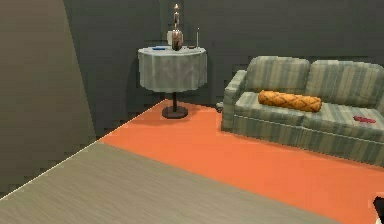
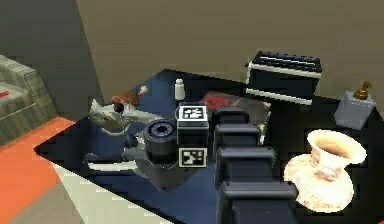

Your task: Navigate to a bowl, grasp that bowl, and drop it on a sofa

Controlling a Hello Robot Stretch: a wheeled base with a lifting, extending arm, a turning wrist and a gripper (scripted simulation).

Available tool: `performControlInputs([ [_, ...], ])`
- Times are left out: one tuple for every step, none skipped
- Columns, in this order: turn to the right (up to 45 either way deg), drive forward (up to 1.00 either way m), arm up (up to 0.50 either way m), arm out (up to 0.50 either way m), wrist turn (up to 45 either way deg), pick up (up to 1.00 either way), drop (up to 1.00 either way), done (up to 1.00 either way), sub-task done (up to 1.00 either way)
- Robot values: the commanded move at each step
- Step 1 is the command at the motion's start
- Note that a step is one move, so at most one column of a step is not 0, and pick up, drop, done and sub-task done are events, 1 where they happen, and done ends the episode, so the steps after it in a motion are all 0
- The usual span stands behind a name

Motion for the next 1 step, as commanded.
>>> performControlInputs([
  [0.0,0.0,0.0,0.0,18.0,0.0,0.0,0.0,0.0],
])
